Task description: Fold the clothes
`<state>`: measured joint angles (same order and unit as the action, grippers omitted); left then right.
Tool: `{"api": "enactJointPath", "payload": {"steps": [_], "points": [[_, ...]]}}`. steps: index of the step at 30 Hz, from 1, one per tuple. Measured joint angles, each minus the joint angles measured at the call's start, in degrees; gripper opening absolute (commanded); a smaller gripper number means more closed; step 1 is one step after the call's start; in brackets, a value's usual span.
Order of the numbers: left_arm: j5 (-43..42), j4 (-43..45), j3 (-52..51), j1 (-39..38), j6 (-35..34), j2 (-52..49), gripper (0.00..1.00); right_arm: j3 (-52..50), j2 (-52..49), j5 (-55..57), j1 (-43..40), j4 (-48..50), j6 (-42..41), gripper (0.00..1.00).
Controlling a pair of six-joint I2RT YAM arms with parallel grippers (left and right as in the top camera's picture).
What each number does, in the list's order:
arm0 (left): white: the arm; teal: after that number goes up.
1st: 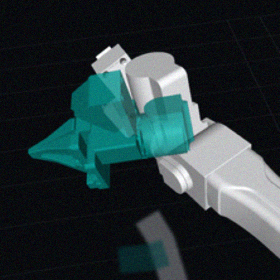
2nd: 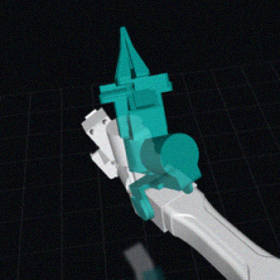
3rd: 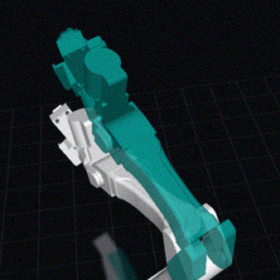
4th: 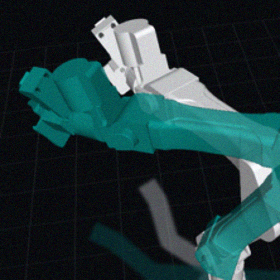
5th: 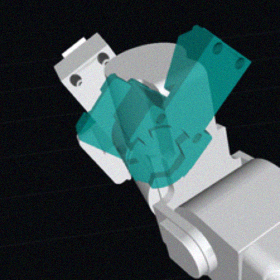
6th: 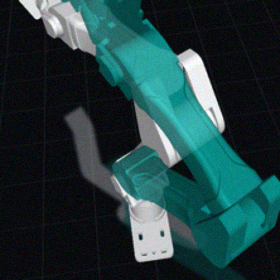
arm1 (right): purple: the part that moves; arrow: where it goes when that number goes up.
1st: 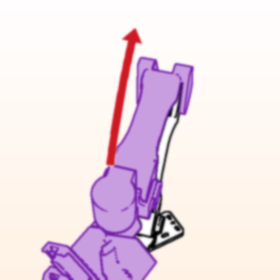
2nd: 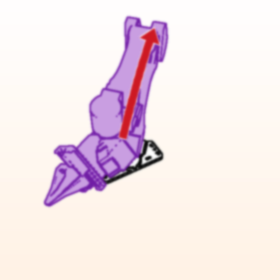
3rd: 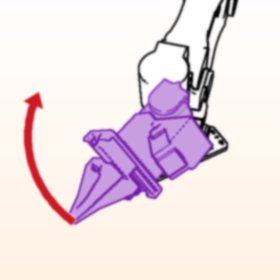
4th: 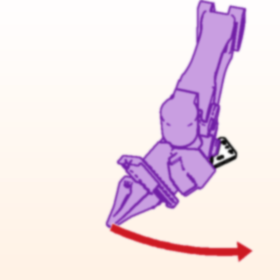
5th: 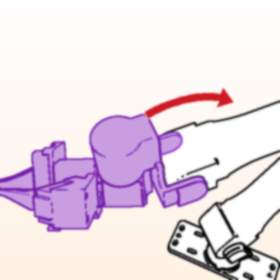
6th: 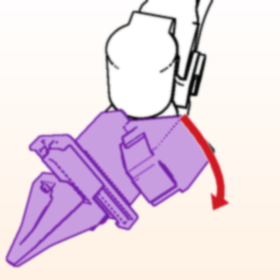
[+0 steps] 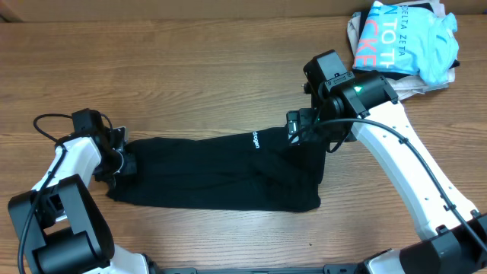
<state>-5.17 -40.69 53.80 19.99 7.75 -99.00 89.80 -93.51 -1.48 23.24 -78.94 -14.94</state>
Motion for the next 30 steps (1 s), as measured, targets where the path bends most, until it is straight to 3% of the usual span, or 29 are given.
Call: {"api": "enactJointPath", "payload": {"steps": [8, 19, 30], "points": [[-0.2, -2.8, 2.2, 0.6, -0.7, -0.4, 0.04, 0.0, 0.0, -0.1, 0.0, 1.6, 0.0, 0.96], [7.6, -25.0, 26.9, -0.2, -0.7, -1.4, 0.04, 0.0, 0.0, -0.3, -0.9, 1.8, 0.0, 0.96], [6.1, -28.9, 29.9, -15.7, -0.7, -1.4, 0.07, 0.0, 0.0, -0.2, -5.7, 1.8, 0.0, 0.96]]}}
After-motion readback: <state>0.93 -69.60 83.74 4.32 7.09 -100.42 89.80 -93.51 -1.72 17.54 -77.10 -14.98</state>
